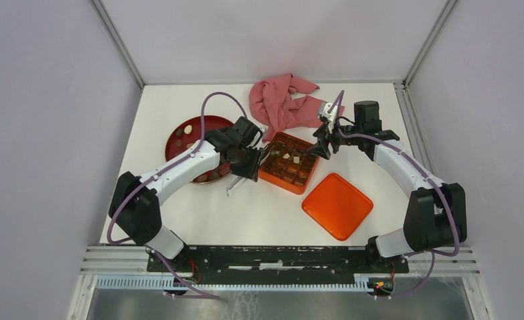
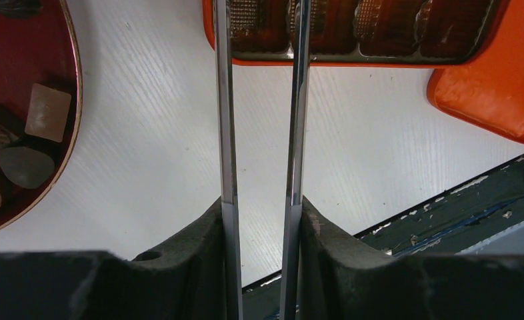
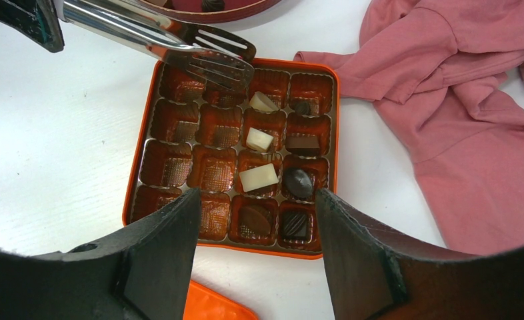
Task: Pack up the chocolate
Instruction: Place the fake chocolate in the packing box, then pick up the fake chocolate from the plate, then place the fake chocolate in the packing box.
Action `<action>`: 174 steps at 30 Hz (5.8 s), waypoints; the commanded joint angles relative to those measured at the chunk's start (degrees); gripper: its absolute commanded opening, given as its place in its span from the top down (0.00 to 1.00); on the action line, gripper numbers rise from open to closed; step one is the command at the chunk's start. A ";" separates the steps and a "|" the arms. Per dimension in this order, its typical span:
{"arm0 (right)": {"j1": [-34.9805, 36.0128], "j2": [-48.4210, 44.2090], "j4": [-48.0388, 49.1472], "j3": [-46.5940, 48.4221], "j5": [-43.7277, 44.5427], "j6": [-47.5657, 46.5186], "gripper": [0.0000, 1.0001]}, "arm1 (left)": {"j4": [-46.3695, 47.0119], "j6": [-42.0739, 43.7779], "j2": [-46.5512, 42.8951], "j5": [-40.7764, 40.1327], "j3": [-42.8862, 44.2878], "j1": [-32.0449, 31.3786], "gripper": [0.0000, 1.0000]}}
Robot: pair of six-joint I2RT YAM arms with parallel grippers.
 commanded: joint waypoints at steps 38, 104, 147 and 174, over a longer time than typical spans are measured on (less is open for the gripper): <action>-0.31 -0.74 0.37 1.28 -2.00 -0.66 0.31 | -10.66 6.60 -10.38 -4.75 -2.55 14.76 0.56; -0.29 -2.46 7.05 -0.80 8.66 6.19 0.30 | -10.25 7.93 1.25 -8.24 3.58 16.18 0.98; -0.29 -1.39 6.76 -0.90 6.87 5.75 0.30 | -0.31 -0.16 -8.40 12.34 2.53 4.72 0.98; -0.34 -1.79 6.55 -0.89 6.64 5.41 0.30 | -0.90 -1.92 1.55 2.62 5.75 -4.31 0.76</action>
